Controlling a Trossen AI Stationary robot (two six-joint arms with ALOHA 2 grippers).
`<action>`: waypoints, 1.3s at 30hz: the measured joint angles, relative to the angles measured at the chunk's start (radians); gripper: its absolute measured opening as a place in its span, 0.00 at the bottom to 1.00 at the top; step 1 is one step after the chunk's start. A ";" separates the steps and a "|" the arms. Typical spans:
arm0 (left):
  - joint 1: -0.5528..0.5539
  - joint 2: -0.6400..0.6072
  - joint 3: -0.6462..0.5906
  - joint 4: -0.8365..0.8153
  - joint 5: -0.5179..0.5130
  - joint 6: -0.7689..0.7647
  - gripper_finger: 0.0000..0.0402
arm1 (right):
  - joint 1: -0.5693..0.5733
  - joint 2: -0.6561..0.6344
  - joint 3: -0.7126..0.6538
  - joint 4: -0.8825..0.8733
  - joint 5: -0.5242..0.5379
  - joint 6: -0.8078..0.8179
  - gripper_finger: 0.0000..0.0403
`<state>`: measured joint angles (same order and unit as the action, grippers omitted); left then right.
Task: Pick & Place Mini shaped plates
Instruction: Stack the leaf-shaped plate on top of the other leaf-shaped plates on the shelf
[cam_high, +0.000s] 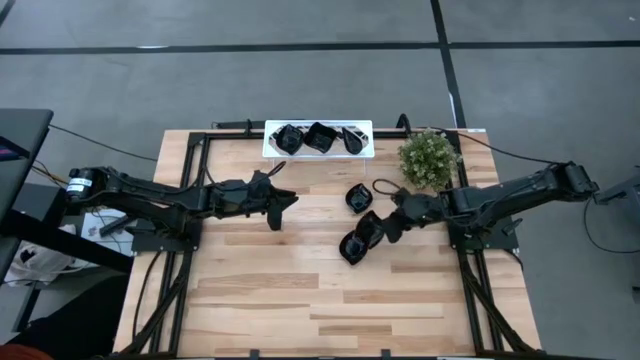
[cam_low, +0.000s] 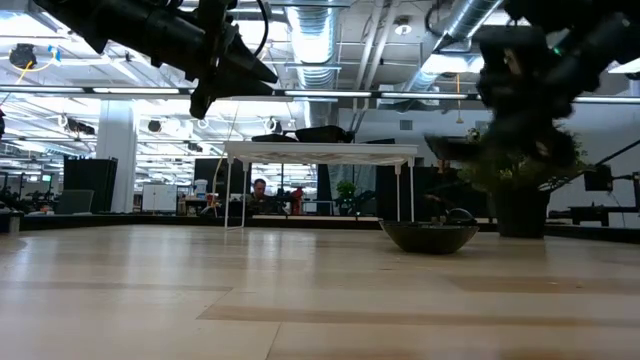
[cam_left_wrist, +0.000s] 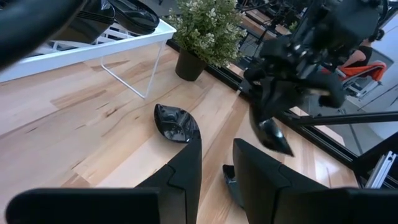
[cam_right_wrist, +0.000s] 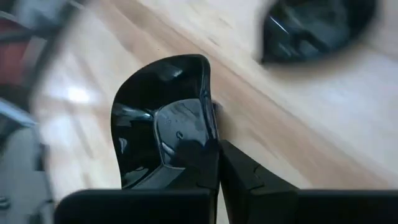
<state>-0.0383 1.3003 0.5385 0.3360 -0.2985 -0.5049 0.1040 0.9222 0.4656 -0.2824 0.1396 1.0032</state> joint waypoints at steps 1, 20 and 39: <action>0.000 0.000 0.000 0.002 0.000 0.000 0.23 | 0.000 0.000 0.000 0.043 0.006 -0.021 0.00; -0.028 0.000 0.000 0.014 0.018 0.018 0.23 | -0.001 0.331 0.282 0.186 0.245 -0.408 0.00; -0.073 0.000 -0.018 0.020 0.004 0.029 0.23 | -0.002 0.720 0.742 0.052 0.411 -0.737 0.00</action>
<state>-0.1112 1.3003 0.5207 0.3562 -0.2950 -0.4759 0.1017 1.6425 1.2076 -0.2304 0.5505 0.2659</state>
